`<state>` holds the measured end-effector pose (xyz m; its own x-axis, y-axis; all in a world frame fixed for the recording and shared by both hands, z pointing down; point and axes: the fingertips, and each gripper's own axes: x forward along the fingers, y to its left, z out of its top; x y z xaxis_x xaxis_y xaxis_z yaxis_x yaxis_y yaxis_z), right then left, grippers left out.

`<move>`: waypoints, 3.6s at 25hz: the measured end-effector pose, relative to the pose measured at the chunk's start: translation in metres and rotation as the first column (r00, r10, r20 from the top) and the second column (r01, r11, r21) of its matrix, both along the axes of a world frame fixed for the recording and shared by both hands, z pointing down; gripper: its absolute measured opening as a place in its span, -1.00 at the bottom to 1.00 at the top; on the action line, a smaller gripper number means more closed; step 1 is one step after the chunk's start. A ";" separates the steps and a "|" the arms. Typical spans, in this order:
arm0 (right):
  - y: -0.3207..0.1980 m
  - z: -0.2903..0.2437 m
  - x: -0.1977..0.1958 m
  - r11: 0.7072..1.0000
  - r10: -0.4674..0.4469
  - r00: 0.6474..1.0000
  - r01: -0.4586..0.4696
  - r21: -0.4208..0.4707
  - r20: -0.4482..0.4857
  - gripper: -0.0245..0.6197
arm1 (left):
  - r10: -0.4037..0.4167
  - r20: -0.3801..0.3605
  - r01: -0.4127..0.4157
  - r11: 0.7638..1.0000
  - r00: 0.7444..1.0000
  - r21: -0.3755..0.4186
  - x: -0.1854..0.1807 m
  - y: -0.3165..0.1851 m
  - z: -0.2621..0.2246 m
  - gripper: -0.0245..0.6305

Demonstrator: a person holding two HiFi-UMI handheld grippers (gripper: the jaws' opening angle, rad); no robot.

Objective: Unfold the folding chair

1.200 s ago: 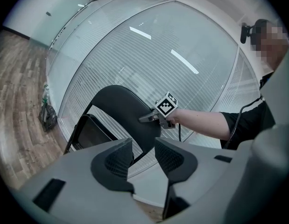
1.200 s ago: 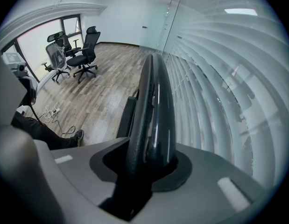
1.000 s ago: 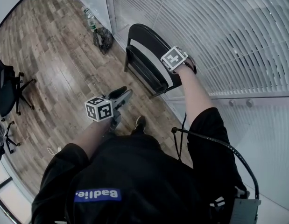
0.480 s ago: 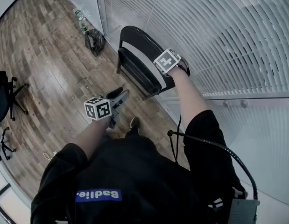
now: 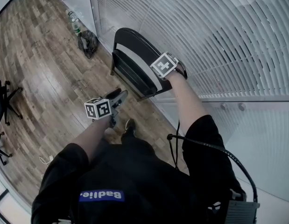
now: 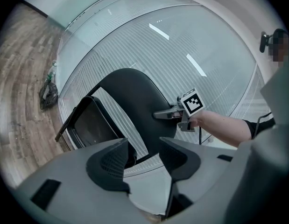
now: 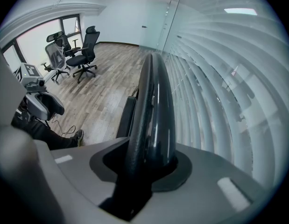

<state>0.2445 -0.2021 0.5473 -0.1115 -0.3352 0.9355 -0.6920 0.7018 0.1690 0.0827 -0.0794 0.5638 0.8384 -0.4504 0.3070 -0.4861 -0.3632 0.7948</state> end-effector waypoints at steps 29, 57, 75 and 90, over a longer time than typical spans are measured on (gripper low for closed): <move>0.000 0.003 -0.004 1.000 -0.023 1.000 0.023 0.010 0.007 -0.55 | -0.034 -0.021 0.032 0.994 0.999 -0.102 0.055 -0.041 0.081 -0.35; 0.001 0.002 -0.003 0.998 -0.044 0.999 0.044 0.035 -0.001 -0.54 | -0.271 0.002 0.264 0.934 0.963 -0.241 0.085 -0.117 0.155 -0.34; -0.002 0.003 -0.006 0.999 -0.049 0.999 0.049 0.024 0.001 -0.54 | -0.298 -0.091 0.268 0.930 0.950 -0.251 0.100 -0.140 0.159 -0.62; 0.008 0.000 -0.017 0.999 -0.050 0.999 0.050 0.012 0.009 -0.54 | -0.282 -0.138 0.239 0.934 0.950 -0.265 0.068 -0.114 0.157 -0.64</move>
